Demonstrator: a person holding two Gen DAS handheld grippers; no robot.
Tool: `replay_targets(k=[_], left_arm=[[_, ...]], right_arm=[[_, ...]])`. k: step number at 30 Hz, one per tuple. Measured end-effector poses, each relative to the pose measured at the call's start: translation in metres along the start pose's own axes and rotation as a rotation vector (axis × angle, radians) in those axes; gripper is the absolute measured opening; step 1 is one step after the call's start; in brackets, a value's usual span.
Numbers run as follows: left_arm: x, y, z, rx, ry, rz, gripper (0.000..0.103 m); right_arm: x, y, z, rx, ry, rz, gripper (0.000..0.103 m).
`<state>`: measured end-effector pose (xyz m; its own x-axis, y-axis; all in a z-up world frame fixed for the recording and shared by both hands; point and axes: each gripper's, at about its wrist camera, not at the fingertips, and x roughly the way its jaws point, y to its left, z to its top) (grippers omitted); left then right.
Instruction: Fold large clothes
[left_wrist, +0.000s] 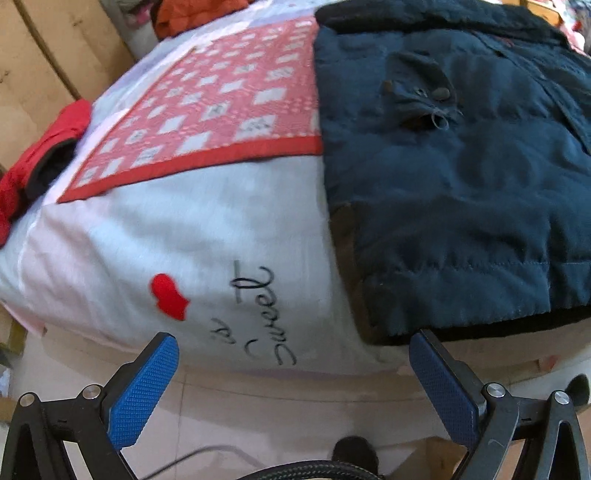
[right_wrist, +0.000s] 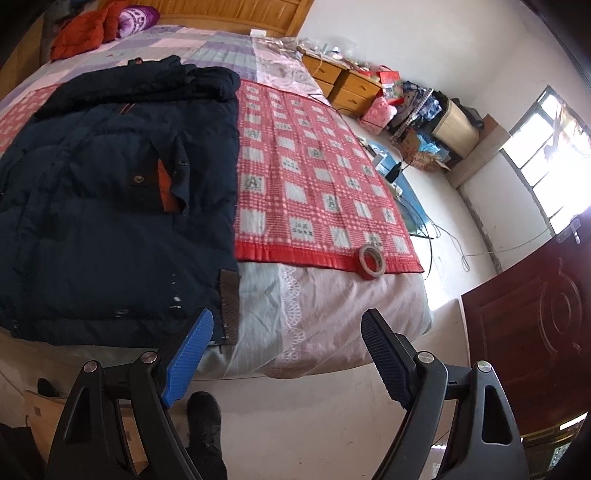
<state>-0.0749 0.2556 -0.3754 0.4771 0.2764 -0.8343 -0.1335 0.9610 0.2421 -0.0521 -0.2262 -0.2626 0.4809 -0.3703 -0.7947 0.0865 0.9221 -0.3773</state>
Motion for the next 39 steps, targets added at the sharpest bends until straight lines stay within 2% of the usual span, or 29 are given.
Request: replay_targets(k=[7, 10, 13, 16, 21, 26, 29, 33, 39], left_arm=[[0.014, -0.013, -0.009, 0.049, 0.015, 0.056, 0.102], [0.006, -0.009, -0.004, 0.019, -0.026, 0.076, 0.102], [-0.003, -0.005, 0.018, -0.041, -0.099, 0.078, 0.102], [-0.004, -0.011, 0.037, -0.045, -0.151, 0.076, 0.102], [0.033, -0.032, 0.043, 0.038, -0.034, 0.084, 0.103], [0.014, 0.001, 0.068, -0.155, -0.112, 0.099, 0.103], [0.011, 0.012, 0.080, -0.225, -0.108, 0.066, 0.103], [0.013, 0.006, 0.084, -0.178, -0.096, 0.085, 0.103], [0.012, 0.006, 0.086, -0.167, -0.077, 0.112, 0.103]], right_arm=[[0.004, 0.010, -0.001, -0.015, 0.003, 0.032, 0.086], [0.004, 0.009, -0.003, -0.015, 0.004, 0.034, 0.086], [0.008, 0.006, -0.006, -0.006, 0.010, 0.034, 0.086], [0.010, 0.007, -0.010, 0.003, 0.014, 0.040, 0.086], [0.016, 0.010, -0.015, 0.023, 0.010, 0.054, 0.086], [0.029, 0.004, -0.021, 0.054, -0.001, 0.052, 0.086], [0.040, -0.002, -0.029, 0.077, 0.012, 0.065, 0.086], [0.051, 0.006, -0.048, 0.030, 0.029, 0.090, 0.086], [0.088, 0.019, -0.059, 0.066, 0.055, 0.116, 0.086]])
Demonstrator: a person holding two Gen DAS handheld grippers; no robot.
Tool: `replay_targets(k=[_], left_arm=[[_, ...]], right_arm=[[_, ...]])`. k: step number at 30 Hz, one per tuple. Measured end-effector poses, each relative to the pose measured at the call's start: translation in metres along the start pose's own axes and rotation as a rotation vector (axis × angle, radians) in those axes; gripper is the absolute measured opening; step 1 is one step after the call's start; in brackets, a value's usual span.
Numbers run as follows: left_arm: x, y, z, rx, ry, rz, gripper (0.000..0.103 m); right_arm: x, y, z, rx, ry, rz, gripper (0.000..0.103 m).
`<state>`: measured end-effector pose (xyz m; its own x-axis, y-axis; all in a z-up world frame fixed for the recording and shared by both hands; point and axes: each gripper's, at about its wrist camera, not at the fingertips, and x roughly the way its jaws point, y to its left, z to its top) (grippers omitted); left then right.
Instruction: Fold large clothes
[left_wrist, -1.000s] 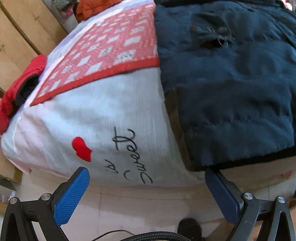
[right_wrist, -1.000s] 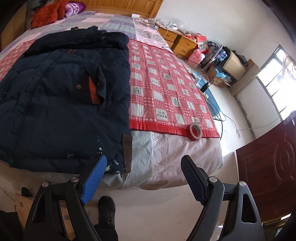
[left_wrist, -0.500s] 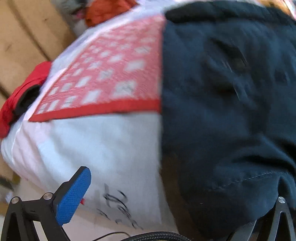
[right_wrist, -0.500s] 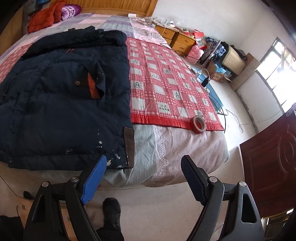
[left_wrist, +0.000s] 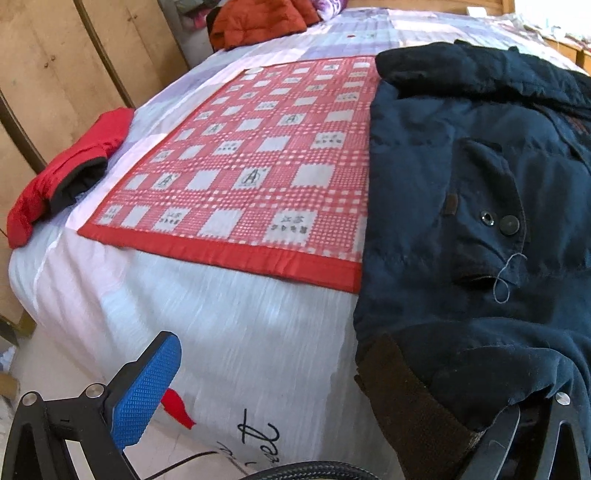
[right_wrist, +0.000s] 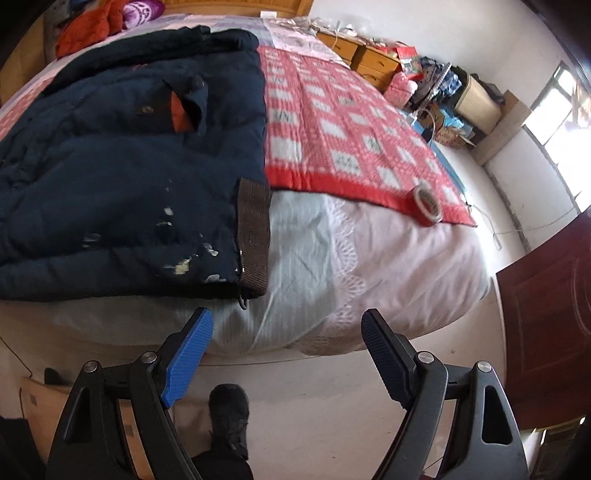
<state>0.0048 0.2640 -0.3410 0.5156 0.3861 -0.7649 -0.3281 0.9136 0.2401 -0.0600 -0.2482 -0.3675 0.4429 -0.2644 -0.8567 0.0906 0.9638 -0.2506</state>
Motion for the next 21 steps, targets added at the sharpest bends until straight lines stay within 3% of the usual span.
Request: replay_targets(k=[6, 9, 13, 14, 15, 16, 18, 19, 21], left_arm=[[-0.003, -0.003, 0.005, 0.004, 0.001, 0.003, 0.103], [-0.003, -0.007, 0.004, -0.009, 0.001, -0.006, 0.103], [0.004, -0.015, -0.002, -0.019, 0.023, -0.026, 0.103], [0.005, -0.015, -0.004, -0.021, 0.027, -0.021, 0.103], [0.007, -0.014, -0.006, -0.025, 0.027, -0.021, 0.103], [0.007, -0.011, -0.008, -0.031, 0.024, -0.020, 0.103], [0.009, -0.005, -0.013, -0.042, 0.027, -0.007, 0.103], [0.010, -0.002, -0.016, -0.049, 0.035, -0.010, 0.103], [0.010, -0.003, -0.021, -0.022, 0.035, -0.023, 0.101]], right_arm=[[0.015, -0.008, 0.020, 0.113, -0.095, 0.000, 0.086], [0.029, -0.009, 0.026, 0.147, -0.093, 0.022, 0.086], [0.037, -0.001, 0.033, 0.056, -0.132, -0.005, 0.085], [0.038, -0.009, 0.034, 0.078, -0.140, -0.030, 0.084], [0.040, -0.034, 0.032, 0.190, -0.145, -0.018, 0.085], [0.041, -0.050, 0.027, 0.275, -0.149, 0.036, 0.085], [0.044, -0.053, 0.024, 0.292, -0.132, 0.048, 0.085], [0.044, -0.046, 0.026, 0.259, -0.130, 0.039, 0.082], [0.041, -0.032, 0.035, 0.201, -0.155, 0.072, 0.061]])
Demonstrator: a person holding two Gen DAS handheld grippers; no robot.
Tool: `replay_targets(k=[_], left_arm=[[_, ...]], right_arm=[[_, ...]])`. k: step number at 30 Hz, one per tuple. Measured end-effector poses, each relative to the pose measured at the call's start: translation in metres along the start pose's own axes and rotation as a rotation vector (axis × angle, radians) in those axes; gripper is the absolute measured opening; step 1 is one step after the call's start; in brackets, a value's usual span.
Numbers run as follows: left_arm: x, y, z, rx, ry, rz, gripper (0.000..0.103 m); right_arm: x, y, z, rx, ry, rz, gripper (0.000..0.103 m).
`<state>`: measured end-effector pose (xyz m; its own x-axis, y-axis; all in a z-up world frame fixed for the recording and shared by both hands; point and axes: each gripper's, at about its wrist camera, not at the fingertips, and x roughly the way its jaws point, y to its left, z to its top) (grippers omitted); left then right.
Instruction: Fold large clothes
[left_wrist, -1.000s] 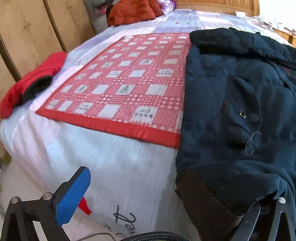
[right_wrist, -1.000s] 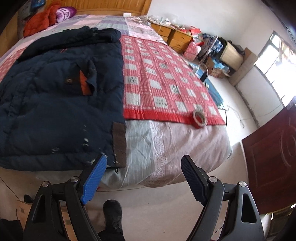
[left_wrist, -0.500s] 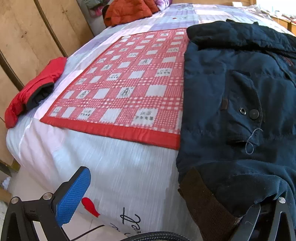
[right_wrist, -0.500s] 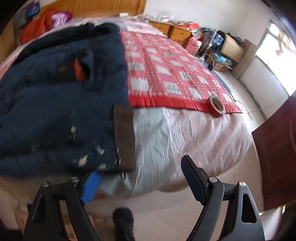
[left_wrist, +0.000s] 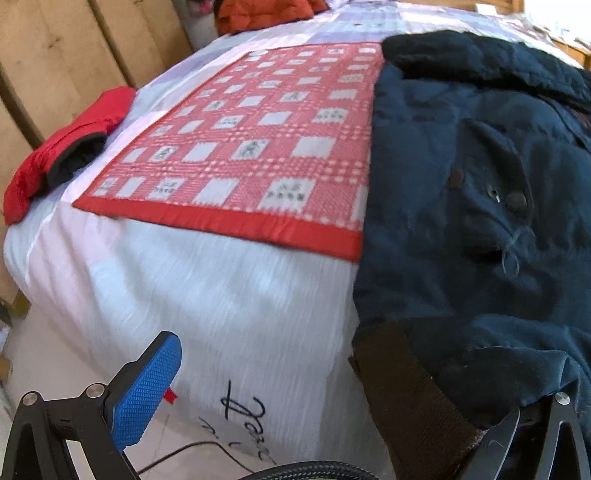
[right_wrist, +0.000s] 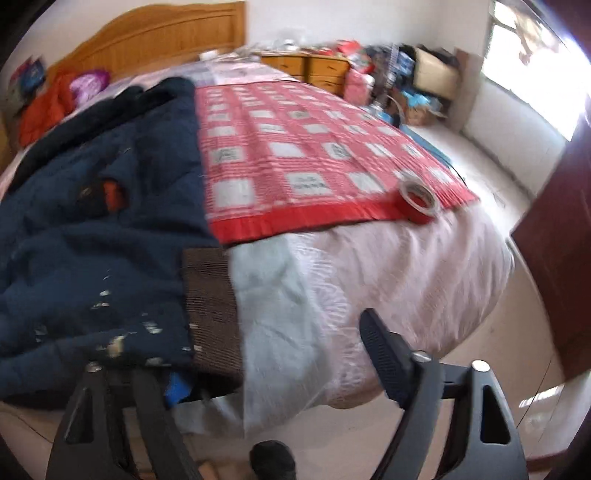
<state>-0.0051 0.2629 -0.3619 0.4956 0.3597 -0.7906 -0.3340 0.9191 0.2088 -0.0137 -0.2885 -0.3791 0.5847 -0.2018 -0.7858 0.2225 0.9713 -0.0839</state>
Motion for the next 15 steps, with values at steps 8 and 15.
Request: replay_targets(k=[8, 15], left_arm=[[0.010, -0.009, -0.006, 0.033, 0.028, -0.095, 0.091], [0.021, -0.021, -0.015, 0.110, 0.119, -0.136, 0.063]], right_arm=[[0.025, 0.007, 0.031, -0.058, 0.009, 0.104, 0.031], [0.020, 0.018, 0.025, -0.100, 0.051, 0.122, 0.019]])
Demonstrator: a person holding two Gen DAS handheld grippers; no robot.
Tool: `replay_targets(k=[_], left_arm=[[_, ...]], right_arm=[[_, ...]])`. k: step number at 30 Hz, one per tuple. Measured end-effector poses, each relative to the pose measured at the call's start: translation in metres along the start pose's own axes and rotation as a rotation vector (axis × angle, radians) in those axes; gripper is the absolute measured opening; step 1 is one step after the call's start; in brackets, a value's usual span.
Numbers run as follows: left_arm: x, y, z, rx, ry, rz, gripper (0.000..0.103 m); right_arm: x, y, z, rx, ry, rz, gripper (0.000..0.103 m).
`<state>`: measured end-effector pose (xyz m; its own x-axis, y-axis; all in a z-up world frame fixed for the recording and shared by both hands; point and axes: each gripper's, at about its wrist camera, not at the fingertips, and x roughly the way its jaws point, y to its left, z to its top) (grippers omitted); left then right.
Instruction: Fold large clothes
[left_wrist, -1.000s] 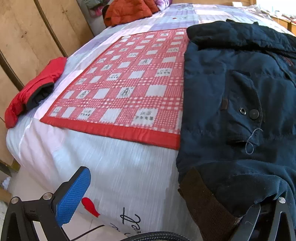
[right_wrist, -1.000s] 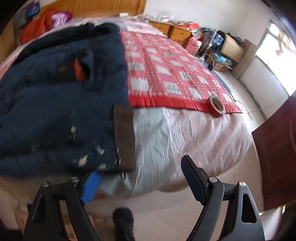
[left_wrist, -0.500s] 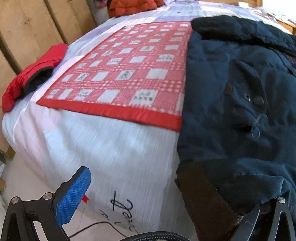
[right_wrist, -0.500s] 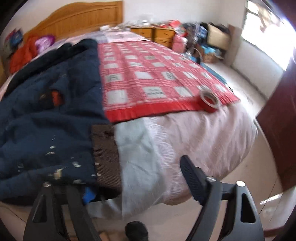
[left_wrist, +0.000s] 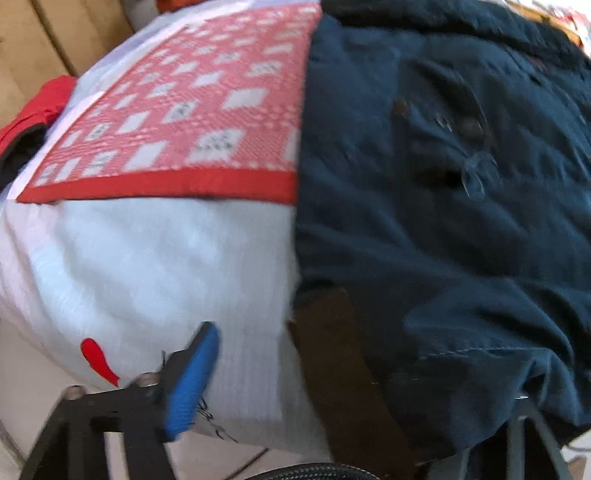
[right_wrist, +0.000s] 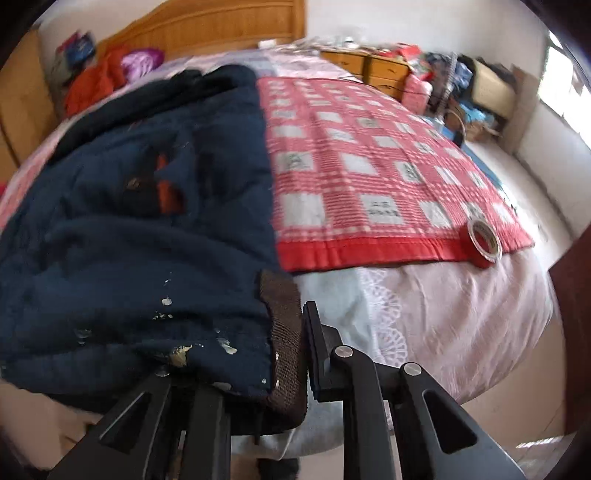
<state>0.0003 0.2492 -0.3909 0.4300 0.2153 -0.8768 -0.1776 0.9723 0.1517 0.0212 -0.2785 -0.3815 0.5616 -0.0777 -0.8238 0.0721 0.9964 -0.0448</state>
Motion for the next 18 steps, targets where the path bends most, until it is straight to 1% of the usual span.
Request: replay_targets(k=[2, 3, 12, 16, 18], left_arm=[[0.0014, -0.0048, 0.0008, 0.013, 0.017, -0.007, 0.053], [0.0022, -0.0054, 0.0015, 0.010, 0.021, -0.012, 0.052], [0.0085, -0.0083, 0.0048, 0.009, 0.049, -0.006, 0.047], [0.0096, -0.0086, 0.0042, 0.024, 0.052, -0.013, 0.040], [0.0098, -0.0092, 0.0031, 0.034, 0.050, -0.004, 0.036]], right_arm=[[-0.0007, -0.0036, -0.0032, 0.041, 0.012, 0.001, 0.019], [0.0007, -0.0034, -0.0021, 0.043, 0.018, 0.000, 0.019], [0.0018, -0.0005, -0.0040, 0.033, 0.040, -0.015, 0.019], [0.0043, -0.0005, -0.0049, 0.043, 0.049, -0.013, 0.019], [0.0049, -0.0010, -0.0047, 0.046, 0.053, -0.012, 0.019]])
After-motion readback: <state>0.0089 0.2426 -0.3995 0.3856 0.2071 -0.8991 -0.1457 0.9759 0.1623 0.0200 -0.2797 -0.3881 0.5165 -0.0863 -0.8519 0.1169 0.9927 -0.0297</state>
